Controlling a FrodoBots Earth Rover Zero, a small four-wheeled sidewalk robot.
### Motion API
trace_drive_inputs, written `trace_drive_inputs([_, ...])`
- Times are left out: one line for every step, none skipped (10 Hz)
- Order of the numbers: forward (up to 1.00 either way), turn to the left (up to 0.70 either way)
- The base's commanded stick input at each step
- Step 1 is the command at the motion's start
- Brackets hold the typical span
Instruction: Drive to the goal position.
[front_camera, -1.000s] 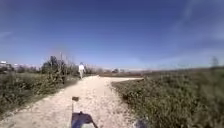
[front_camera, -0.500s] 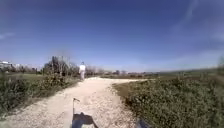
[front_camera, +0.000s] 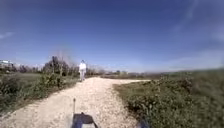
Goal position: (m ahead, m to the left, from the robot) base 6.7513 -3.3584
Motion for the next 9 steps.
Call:
trace_drive_inputs([0.5,0.0])
trace_drive_inputs([0.5,0.0])
trace_drive_inputs([0.5,0.0])
trace_drive_inputs([0.5,0.0])
trace_drive_inputs([0.5,0.0])
trace_drive_inputs([0.5,0.0])
trace_drive_inputs([0.5,0.0])
trace_drive_inputs([0.5,0.0])
trace_drive_inputs([0.5,0.0])
